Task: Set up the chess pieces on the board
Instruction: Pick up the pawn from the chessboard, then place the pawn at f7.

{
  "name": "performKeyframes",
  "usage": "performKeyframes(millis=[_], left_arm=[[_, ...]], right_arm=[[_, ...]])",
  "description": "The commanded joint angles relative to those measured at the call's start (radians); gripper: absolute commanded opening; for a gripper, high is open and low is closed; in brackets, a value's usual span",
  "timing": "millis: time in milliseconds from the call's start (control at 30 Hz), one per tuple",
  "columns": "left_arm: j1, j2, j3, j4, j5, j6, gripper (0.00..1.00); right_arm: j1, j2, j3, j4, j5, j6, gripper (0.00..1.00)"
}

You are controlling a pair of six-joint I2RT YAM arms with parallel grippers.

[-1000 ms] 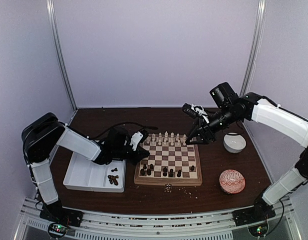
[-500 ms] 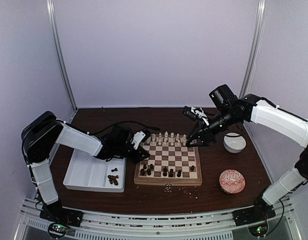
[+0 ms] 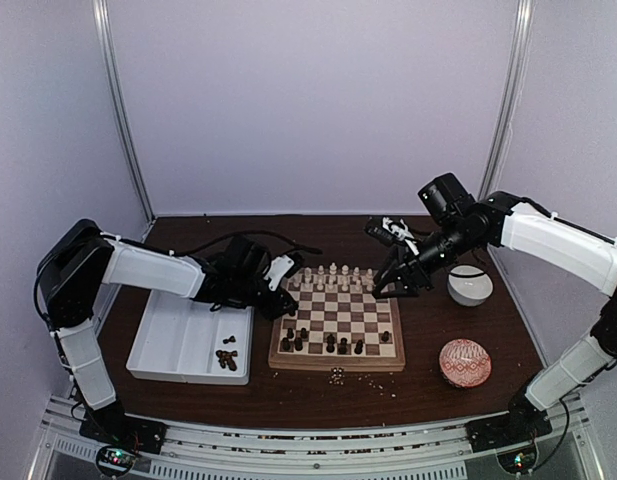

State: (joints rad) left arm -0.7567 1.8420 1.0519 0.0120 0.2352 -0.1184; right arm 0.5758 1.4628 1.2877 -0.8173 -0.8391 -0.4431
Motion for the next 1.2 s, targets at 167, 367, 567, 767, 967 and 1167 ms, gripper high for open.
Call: performKeyframes(millis=[167, 367, 567, 767, 967, 1167], left_arm=[[-0.004, 0.034, 0.06, -0.071, -0.024, 0.019, 0.16], [-0.004, 0.046, 0.085, -0.094, -0.008, 0.018, 0.11], [-0.013, 0.003, 0.093, -0.118, 0.007, 0.017, 0.05], [-0.09, -0.07, 0.148, -0.212, 0.038, 0.057, 0.04], [-0.156, -0.04, 0.247, -0.358, 0.072, 0.092, 0.04], [-0.187, 0.018, 0.286, -0.394, 0.058, 0.103, 0.04]], right_arm=[[-0.007, -0.015, -0.032, 0.017, -0.026, -0.017, 0.48], [-0.014, -0.021, -0.038, 0.017, -0.029, -0.021, 0.48], [-0.021, -0.031, -0.046, 0.021, -0.028, -0.026, 0.48], [-0.057, -0.044, -0.081, 0.064, -0.035, -0.019, 0.47], [-0.129, -0.08, -0.134, 0.12, -0.049, -0.008, 0.47], [-0.188, -0.098, -0.162, 0.135, -0.095, -0.005, 0.47]])
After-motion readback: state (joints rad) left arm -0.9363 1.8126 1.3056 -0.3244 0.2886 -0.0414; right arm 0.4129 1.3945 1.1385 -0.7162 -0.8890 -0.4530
